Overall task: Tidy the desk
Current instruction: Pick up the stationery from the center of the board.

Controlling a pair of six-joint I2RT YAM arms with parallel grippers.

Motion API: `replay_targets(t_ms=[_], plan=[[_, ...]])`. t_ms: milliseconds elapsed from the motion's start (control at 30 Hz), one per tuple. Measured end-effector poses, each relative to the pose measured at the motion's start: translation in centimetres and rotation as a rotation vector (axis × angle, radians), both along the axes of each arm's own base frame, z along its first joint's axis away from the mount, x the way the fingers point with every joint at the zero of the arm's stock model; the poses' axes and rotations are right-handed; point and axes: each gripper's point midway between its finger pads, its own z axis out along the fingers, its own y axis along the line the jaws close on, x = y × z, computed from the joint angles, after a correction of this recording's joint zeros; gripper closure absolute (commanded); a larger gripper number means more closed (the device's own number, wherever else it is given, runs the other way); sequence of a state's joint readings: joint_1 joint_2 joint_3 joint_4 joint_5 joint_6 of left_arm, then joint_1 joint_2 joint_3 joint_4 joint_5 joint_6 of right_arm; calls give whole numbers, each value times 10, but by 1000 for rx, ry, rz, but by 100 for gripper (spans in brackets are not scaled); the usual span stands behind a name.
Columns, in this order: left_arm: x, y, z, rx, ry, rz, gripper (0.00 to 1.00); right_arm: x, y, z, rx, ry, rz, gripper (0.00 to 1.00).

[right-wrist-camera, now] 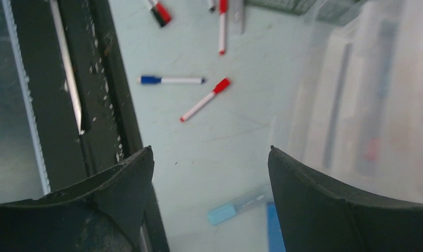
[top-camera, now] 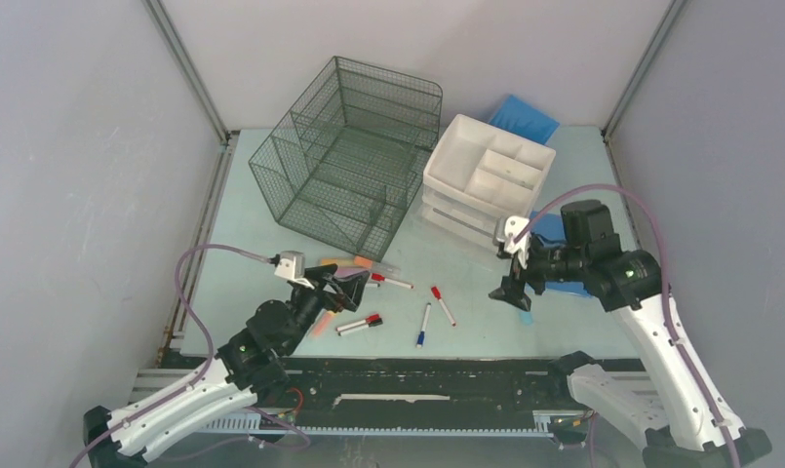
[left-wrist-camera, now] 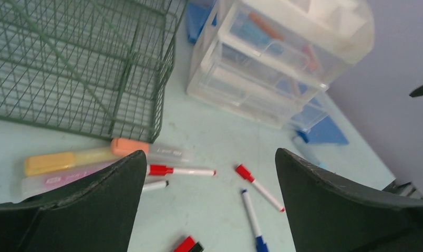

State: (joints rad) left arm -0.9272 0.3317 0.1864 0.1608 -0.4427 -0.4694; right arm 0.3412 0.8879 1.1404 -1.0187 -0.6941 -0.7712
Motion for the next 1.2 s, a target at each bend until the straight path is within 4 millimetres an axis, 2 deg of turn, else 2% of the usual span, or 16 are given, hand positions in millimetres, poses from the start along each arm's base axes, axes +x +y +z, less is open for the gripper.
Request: replay_targets(t_ms=[167, 367, 467, 600, 767, 967, 1200], plan=[[-4, 2, -20, 104, 82, -11, 4, -18, -8, -58, -62, 89, 26, 13], [-9, 1, -47, 220, 203, -32, 4, -19, -32, -129, -221, 187, -49, 13], [-13, 4, -60, 252, 251, -27, 5, -15, -47, -155, -308, 199, -101, 15], [-14, 6, -65, 248, 275, -20, 5, -7, -64, -181, -402, 197, -175, 17], [-14, 10, -70, 242, 288, 2, 5, 0, -83, -207, -506, 217, -259, 25], [-12, 15, -75, 247, 293, 30, 5, 18, -93, -215, -564, 203, -346, 29], [-12, 19, -83, 259, 298, 46, 4, 22, -95, -221, -584, 219, -377, 34]])
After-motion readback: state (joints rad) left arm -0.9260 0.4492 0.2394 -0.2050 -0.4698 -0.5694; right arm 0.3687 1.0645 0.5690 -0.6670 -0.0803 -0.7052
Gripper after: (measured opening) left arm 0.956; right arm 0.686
